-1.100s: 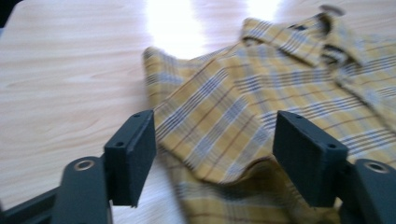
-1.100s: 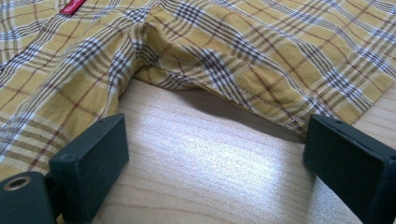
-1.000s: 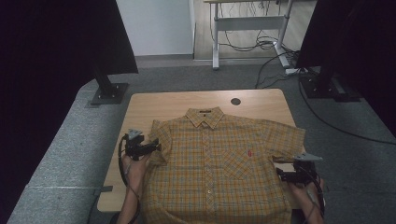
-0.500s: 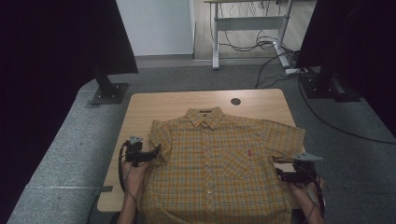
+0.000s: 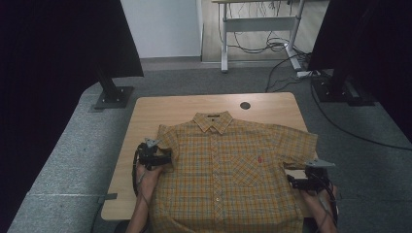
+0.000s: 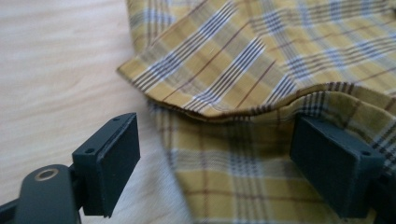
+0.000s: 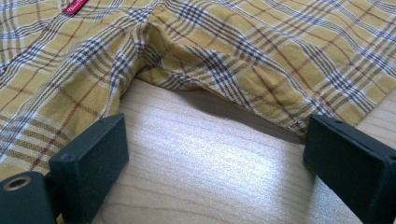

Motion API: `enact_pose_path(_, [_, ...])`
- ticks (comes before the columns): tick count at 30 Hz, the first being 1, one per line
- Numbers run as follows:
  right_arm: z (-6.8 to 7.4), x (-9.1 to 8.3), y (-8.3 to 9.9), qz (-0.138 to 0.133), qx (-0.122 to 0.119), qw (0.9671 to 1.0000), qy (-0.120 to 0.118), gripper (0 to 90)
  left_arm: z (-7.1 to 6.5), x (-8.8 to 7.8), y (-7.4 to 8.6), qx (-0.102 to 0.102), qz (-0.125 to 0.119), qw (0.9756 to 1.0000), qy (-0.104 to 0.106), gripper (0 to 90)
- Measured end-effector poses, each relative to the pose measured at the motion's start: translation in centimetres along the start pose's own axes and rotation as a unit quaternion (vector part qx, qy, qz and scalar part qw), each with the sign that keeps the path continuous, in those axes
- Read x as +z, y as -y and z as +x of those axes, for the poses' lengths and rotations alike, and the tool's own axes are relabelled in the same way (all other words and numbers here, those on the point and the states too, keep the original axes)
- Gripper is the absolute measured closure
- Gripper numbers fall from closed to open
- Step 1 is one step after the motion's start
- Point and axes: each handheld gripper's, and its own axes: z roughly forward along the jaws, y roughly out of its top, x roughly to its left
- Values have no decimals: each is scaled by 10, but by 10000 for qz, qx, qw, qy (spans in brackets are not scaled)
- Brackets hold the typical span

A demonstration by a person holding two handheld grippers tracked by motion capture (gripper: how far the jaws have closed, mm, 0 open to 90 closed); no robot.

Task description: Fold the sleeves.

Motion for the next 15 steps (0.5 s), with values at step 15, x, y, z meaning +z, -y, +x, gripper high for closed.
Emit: enact_pose_path(15, [0,0,0,0,-7,10000,-9,62,-41,10,-12,522,-72,9981,306,161])
